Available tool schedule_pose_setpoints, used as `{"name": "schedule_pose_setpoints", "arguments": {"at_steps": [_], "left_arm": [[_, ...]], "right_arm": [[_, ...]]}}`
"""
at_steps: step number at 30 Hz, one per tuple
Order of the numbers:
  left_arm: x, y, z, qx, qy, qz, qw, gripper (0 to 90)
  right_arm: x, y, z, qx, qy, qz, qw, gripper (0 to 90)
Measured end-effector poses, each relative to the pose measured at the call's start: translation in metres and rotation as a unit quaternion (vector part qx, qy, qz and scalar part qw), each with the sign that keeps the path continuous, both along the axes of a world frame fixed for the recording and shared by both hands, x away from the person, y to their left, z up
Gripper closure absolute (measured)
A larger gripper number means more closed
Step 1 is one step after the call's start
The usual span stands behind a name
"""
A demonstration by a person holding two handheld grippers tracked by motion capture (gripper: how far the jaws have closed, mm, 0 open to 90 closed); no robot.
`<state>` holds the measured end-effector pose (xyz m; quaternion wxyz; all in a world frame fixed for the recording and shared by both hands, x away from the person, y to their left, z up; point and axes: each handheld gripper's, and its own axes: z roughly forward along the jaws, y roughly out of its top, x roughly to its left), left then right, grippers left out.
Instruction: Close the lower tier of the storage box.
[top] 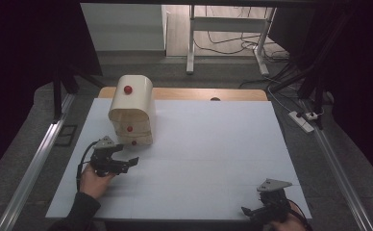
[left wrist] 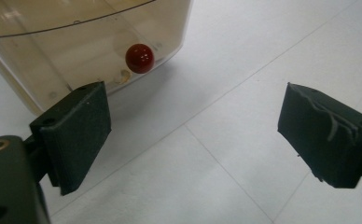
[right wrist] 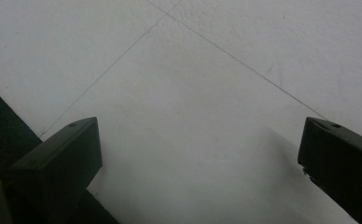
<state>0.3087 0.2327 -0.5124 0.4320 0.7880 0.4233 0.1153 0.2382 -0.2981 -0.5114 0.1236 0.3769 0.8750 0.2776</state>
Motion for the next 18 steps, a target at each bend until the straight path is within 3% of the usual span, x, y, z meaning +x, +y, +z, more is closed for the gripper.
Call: {"name": "schedule_pose_setpoints", "arguments": {"at_steps": [18], "left_arm": [[-0.0083, 0.0017, 0.0001, -0.02, 0.007, -0.014, 0.9997, 3.2]], "right_arm": [[0.0003, -0.0007, 0.0002, 0.002, 0.001, -0.002, 1.0, 0.0]]}}
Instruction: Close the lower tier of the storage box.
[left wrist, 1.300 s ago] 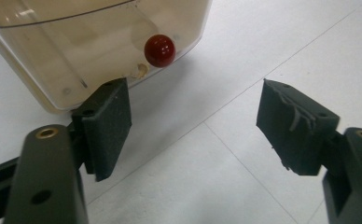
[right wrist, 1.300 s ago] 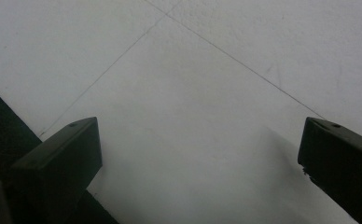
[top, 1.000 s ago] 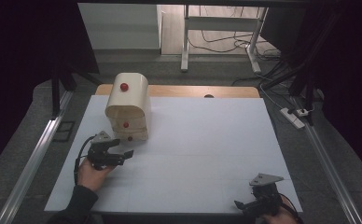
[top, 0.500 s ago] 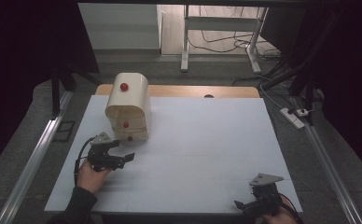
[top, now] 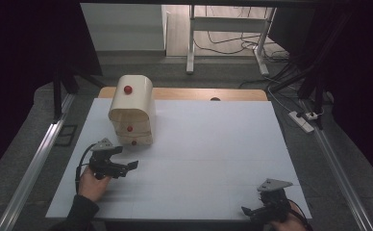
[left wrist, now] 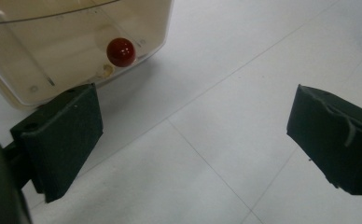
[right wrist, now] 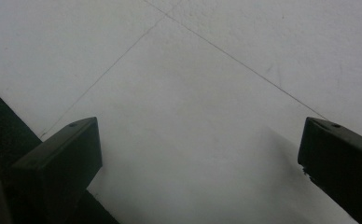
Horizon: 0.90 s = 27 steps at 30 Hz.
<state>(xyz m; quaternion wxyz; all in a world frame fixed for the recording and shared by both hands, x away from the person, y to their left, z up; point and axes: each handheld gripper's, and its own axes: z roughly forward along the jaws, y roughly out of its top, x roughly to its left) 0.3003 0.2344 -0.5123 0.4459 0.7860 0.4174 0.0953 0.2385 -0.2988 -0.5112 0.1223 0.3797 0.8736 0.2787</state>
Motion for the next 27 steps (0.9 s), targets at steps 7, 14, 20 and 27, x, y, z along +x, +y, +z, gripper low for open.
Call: {"name": "schedule_pose_setpoints", "arguments": {"at_steps": [7, 14, 20, 27], "left_arm": [[-0.006, 0.002, 0.0, -0.001, -0.008, 0.0, 1.0, 1.9], [-0.013, 0.004, 0.001, -0.004, -0.008, 0.001, 1.0, 0.6], [-0.018, 0.005, 0.002, -0.002, -0.009, 0.002, 1.0, 0.0], [-0.026, 0.005, 0.003, -0.001, -0.009, -0.002, 1.0, 0.0]], "right_arm": [[0.0, -0.001, 0.0, 0.004, 0.0, -0.001, 1.0, 0.0], [0.0, -0.001, 0.0, 0.005, 0.001, -0.002, 1.0, 0.0], [0.0, -0.001, 0.0, 0.005, 0.0, -0.002, 1.0, 0.0], [0.0, -0.001, 0.0, 0.005, 0.0, -0.002, 1.0, 0.0]]}}
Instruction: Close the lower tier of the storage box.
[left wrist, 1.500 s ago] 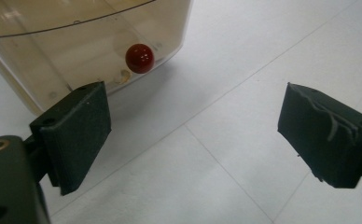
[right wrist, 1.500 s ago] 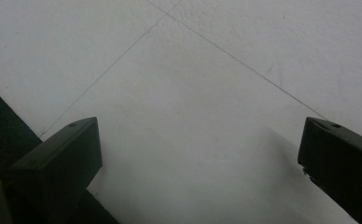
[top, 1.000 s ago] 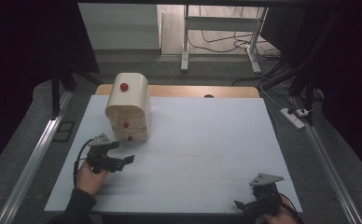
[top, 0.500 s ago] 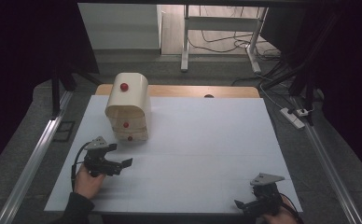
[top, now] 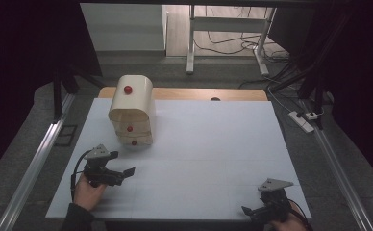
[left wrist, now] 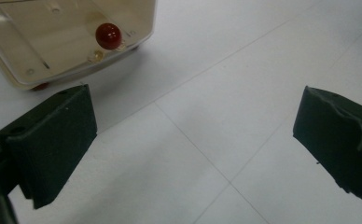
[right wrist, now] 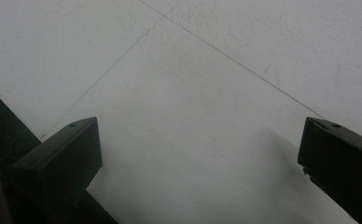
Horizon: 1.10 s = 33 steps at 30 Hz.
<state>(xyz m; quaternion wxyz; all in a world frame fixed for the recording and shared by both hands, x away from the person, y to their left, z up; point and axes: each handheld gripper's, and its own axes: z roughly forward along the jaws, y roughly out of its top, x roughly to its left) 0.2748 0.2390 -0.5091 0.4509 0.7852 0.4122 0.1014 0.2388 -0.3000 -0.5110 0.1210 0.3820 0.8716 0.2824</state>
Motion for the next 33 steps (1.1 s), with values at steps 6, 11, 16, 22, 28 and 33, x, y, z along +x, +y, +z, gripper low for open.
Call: {"name": "schedule_pose_setpoints", "arguments": {"at_steps": [6, 11, 16, 22, 28, 33], "left_arm": [[-0.006, 0.001, 0.0, 0.001, 0.0, -0.003, 1.0, 0.0], [-0.01, 0.002, -0.001, 0.005, 0.0, -0.005, 1.0, 0.0], [-0.014, 0.002, -0.002, 0.009, -0.003, -0.005, 0.9999, 0.0], [-0.018, 0.004, -0.003, 0.007, 0.0, -0.008, 0.9999, 0.0], [-0.023, 0.006, -0.004, 0.006, 0.003, -0.008, 0.9999, 0.0], [-0.027, 0.008, -0.005, 0.005, 0.007, -0.01, 0.9999, 0.0]], "right_arm": [[0.0, 0.0, 0.0, 0.0, 0.0, 0.0, 1.0, 0.0], [0.0, 0.0, 0.0, -0.001, 0.0, 0.0, 1.0, 0.0], [0.0, 0.0, 0.0, -0.001, 0.001, 0.0, 1.0, 0.0], [0.0, 0.0, 0.0, -0.001, 0.001, 0.0, 1.0, 0.0], [0.0, 0.0, 0.0, -0.001, 0.001, 0.0, 1.0, 0.0], [0.0, 0.0, 0.0, -0.002, 0.001, 0.0, 1.0, 0.0]]}}
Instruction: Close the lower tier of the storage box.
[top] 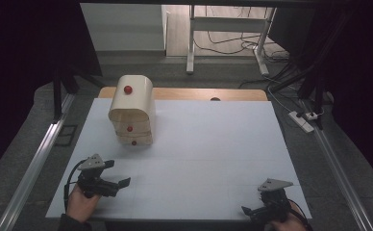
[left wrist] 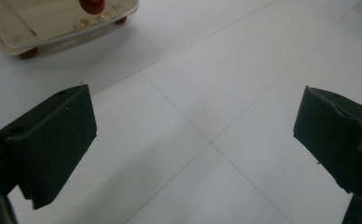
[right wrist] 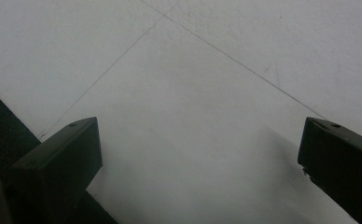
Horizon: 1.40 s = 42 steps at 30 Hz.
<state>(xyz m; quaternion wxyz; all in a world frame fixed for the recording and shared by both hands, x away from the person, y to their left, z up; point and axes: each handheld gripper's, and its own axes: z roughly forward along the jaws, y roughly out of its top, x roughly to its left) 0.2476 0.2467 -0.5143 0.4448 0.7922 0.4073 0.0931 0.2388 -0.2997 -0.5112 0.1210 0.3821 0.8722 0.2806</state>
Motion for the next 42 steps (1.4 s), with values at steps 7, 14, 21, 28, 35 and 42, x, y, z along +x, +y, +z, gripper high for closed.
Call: {"name": "schedule_pose_setpoints", "arguments": {"at_steps": [7, 14, 21, 28, 35, 42], "left_arm": [[-0.006, 0.004, -0.001, 0.003, 0.0, 0.004, 1.0, 0.0], [-0.013, 0.008, -0.002, 0.006, 0.003, 0.006, 1.0, 0.0], [-0.02, 0.014, -0.004, -0.002, 0.011, 0.007, 0.9999, 0.0], [-0.027, 0.021, -0.005, -0.009, 0.019, 0.008, 0.9997, 0.0], [-0.036, 0.027, -0.007, -0.008, 0.025, 0.013, 0.9996, 0.0], [-0.043, 0.034, -0.008, -0.013, 0.029, 0.02, 0.9993, 0.0]], "right_arm": [[0.0, 0.0, 0.0, 0.0, 0.0, 0.0, 1.0, 0.0], [0.0, 0.0, 0.0, 0.0, 0.0, -0.001, 1.0, 0.0], [0.0, 0.0, 0.0, 0.0, 0.0, -0.001, 1.0, 0.0], [0.0, 0.0, 0.0, 0.0, 0.0, -0.001, 1.0, 0.0], [0.0, 0.0, 0.0, 0.0, 0.0, -0.001, 1.0, 0.0], [0.0, 0.0, 0.0, -0.001, 0.0, -0.001, 1.0, 0.0]]}}
